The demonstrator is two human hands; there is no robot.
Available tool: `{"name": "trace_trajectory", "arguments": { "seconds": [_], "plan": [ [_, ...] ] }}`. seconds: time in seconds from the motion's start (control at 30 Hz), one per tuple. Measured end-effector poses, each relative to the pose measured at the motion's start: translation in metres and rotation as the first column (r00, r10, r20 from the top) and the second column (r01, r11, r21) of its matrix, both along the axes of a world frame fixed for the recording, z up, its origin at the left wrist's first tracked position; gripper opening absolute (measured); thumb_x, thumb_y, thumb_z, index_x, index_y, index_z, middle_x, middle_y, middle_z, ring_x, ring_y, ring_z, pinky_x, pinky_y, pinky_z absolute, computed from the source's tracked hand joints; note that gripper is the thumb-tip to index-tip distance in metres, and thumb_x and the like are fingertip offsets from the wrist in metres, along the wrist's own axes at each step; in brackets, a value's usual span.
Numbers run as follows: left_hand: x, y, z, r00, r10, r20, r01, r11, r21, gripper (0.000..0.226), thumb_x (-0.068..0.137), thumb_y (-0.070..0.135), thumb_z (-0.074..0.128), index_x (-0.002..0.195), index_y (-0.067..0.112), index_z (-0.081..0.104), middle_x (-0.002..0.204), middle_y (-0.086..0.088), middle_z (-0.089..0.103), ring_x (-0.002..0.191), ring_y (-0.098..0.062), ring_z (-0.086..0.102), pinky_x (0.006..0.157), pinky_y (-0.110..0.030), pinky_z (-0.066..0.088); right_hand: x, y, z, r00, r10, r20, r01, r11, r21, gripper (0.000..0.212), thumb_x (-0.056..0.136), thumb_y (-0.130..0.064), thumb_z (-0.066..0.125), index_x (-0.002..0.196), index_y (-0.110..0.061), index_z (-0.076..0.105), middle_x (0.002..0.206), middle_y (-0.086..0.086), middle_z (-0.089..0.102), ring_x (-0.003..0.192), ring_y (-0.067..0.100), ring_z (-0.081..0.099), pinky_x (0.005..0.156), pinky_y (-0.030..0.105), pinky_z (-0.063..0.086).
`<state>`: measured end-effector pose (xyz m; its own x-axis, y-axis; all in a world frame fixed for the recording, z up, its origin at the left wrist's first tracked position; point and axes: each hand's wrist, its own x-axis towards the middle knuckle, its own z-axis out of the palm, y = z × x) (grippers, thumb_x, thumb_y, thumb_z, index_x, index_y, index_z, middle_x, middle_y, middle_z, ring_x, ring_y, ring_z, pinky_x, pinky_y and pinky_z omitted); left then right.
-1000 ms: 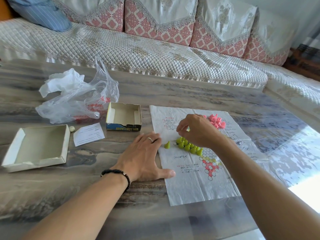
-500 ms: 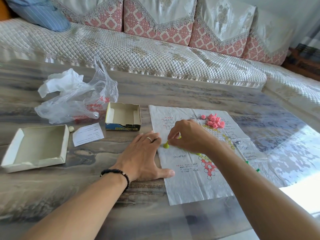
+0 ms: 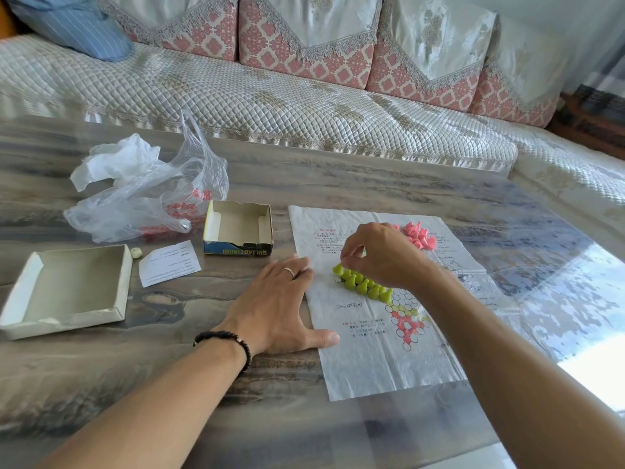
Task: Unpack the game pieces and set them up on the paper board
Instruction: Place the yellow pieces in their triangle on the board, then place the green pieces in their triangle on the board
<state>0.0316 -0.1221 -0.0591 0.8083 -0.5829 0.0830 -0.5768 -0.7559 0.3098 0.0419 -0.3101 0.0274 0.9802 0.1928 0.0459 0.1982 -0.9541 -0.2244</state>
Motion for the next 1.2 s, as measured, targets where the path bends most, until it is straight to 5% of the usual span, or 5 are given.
{"name": "trace_trajectory", "arguments": {
  "seconds": [0.3,0.5,0.73,0.97,1.2],
  "plan": [
    [0.0,0.0,0.0,1.0,-0.009,0.001,0.009,1.0,0.017,0.116,0.061,0.089,0.041,0.148,0.016,0.022,0.158,0.002,0.015,0.145,-0.013,0.006,0.12,-0.035,0.001,0.0,0.004,-0.007,0.999,0.0,-0.049,-0.003,0.998,-0.057,0.009,0.082,-0.017,0.067,0.08,-0.022,0.074,0.074,-0.016,0.059,0.082,0.011,0.064,0.076,0.033,0.054],
    [-0.001,0.0,0.003,1.0,-0.005,-0.011,0.004,1.0,-0.021,0.11,0.066,0.084,0.009,0.148,0.013,0.025,0.158,-0.001,0.018,0.145,-0.013,0.008,0.119,-0.036,0.003,0.001,0.003,-0.008,0.999,0.012,-0.051,-0.016,0.998,-0.067,0.011,0.082,-0.015,0.066,0.08,-0.022,0.073,0.073,-0.017,0.058,0.08,0.01,0.065,0.074,0.029,0.054],
    [-0.002,0.0,0.003,1.0,-0.015,-0.019,0.016,0.999,0.031,0.111,0.067,0.085,0.009,0.15,0.012,0.02,0.16,-0.002,0.008,0.146,-0.014,0.004,0.12,-0.038,0.003,-0.005,-0.006,-0.005,0.999,-0.023,0.045,0.024,1.0,-0.017,0.016,0.088,-0.027,0.064,0.099,-0.017,0.072,0.09,-0.008,0.061,0.083,0.009,0.059,0.075,0.025,0.047],
    [-0.009,0.0,0.007,0.998,-0.067,0.015,0.065,0.991,0.121,0.109,0.07,0.081,0.0,0.15,0.011,0.016,0.161,-0.006,-0.001,0.146,-0.017,-0.01,0.119,-0.041,-0.003,-0.035,-0.031,0.002,0.996,-0.078,0.032,0.079,0.997,-0.014,0.014,0.087,-0.025,0.062,0.09,-0.017,0.073,0.088,-0.005,0.068,0.078,0.009,0.06,0.076,0.033,0.053],
    [-0.041,-0.008,0.025,0.997,-0.08,0.005,0.08,0.996,0.024,0.102,0.077,0.079,-0.001,0.151,0.011,0.017,0.161,-0.005,0.002,0.147,-0.016,-0.007,0.119,-0.038,-0.003,-0.084,-0.078,0.014,0.974,-0.224,0.029,0.225,0.972,-0.06,0.017,0.09,-0.02,0.062,0.103,-0.014,0.071,0.096,-0.003,0.065,0.079,0.007,0.053,0.071,0.016,0.037]
  ]
}}
